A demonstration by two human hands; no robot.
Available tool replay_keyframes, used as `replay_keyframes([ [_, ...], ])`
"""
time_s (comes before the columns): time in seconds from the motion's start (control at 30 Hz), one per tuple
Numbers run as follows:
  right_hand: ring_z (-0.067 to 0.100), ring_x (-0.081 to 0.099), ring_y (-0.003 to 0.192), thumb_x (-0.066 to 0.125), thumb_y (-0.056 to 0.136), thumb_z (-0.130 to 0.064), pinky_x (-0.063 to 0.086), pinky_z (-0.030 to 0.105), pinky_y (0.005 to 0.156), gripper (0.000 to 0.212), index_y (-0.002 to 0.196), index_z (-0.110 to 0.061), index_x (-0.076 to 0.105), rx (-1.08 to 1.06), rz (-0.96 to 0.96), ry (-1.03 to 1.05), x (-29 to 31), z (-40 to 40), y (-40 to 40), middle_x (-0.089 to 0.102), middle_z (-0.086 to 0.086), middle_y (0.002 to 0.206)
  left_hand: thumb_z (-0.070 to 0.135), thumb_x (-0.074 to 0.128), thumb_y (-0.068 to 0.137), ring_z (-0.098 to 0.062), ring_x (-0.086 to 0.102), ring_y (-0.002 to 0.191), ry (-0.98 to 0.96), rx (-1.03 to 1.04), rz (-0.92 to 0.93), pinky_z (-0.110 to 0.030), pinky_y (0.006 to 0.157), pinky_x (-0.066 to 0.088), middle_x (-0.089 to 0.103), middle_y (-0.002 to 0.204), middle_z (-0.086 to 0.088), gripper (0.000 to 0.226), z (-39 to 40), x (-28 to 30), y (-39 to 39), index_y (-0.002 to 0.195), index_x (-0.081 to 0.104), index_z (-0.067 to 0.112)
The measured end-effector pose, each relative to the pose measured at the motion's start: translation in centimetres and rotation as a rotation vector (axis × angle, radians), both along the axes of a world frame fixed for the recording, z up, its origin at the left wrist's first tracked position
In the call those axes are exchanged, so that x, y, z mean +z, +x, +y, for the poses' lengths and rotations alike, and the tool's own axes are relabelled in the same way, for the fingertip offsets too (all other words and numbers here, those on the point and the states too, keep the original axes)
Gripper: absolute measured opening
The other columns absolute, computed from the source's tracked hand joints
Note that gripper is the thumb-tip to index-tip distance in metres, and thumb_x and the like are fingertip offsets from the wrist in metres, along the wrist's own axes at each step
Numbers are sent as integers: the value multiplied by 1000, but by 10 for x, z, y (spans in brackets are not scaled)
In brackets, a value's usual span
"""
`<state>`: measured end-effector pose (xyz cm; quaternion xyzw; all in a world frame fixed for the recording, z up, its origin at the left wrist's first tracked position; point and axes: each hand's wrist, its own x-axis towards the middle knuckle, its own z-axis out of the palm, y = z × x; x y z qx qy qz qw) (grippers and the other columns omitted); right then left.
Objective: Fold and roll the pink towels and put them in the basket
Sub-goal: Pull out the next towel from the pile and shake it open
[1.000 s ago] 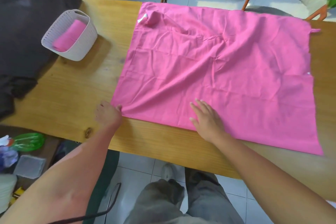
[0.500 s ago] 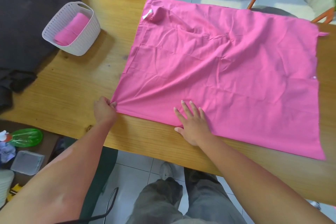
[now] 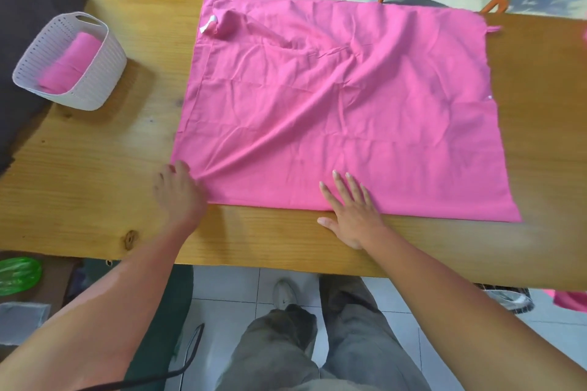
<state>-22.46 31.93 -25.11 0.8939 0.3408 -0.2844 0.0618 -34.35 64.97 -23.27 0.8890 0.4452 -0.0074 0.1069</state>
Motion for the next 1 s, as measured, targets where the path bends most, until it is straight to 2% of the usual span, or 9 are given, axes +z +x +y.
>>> replay_keyframes([
  [0.1, 28, -28, 148, 23, 98, -69, -11, 49, 119, 78, 154, -40, -22, -135, 18, 28, 9, -38, 2, -36, -2, 159, 8, 62, 86, -34, 50, 107, -81, -233, -59, -48, 94, 41, 55, 115, -15, 31, -52, 1, 26, 116, 55, 7],
  [0.2, 26, -19, 152, 28, 99, -65, 0, 51, 122, 75, 157, -39, -11, -306, 36, 53, 23, -88, 9, -25, -4, 164, 13, 64, 90, -32, 51, 113, -160, -464, -63, -45, 99, 40, 57, 123, -11, 29, -110, 1, 52, 119, 58, 12],
  [0.33, 27, 2, 154, 34, 102, -57, 15, 47, 122, 69, 160, -27, 10, -528, -33, 76, 39, -170, 27, 0, 3, 168, 16, 61, 94, -28, 50, 118, -252, -719, -43, -42, 101, 41, 54, 131, -8, 29, -187, 2, 83, 123, 58, 16],
  [0.5, 29, 17, 150, 50, 103, -33, 32, 51, 115, 61, 156, -13, 27, -849, -94, 198, 42, -261, 52, 21, 8, 163, 14, 55, 96, -26, 48, 124, -300, -935, -41, -40, 101, 42, 52, 138, -5, 35, -272, 6, 114, 131, 59, 18],
  [0.6, 29, 35, 141, 55, 100, -23, 39, 48, 109, 57, 152, -12, 34, -1042, -98, 319, 35, -295, 67, 36, 9, 154, 16, 48, 100, -26, 37, 140, -298, -1049, 37, -44, 111, 35, 40, 154, -4, 45, -315, 6, 133, 145, 49, 23],
  [0.67, 26, 50, 129, 59, 98, -16, 46, 38, 99, 53, 148, -13, 42, -1156, -79, 435, 31, -308, 75, 49, 7, 145, 20, 45, 104, -25, 23, 151, -283, -1124, 100, -44, 118, 28, 26, 164, -2, 51, -341, 4, 144, 154, 37, 27],
  [0.73, 18, 59, 112, 62, 96, -10, 45, 28, 88, 49, 143, -14, 48, -1240, -29, 555, 26, -316, 81, 59, 4, 136, 26, 42, 107, -24, 11, 155, -292, -1175, 176, -45, 123, 20, 12, 169, 0, 56, -364, 1, 154, 160, 23, 32],
  [0.9, 8, 62, 89, 71, 90, -15, 45, 17, 74, 49, 136, -18, 55, -1317, 48, 759, 19, -322, 93, 68, -1, 109, 45, 36, 107, -24, -6, 156, -266, -1174, 315, -48, 126, 10, -10, 169, 4, 64, -395, -12, 167, 161, 2, 38],
  [1.0, 10, 62, 88, 73, 89, -22, 44, 20, 71, 48, 133, -18, 56, -1303, 89, 756, 18, -321, 98, 66, -1, 105, 50, 33, 107, -24, -14, 155, -242, -1138, 334, -51, 126, 5, -19, 167, 5, 66, -401, -17, 169, 160, -3, 39],
])
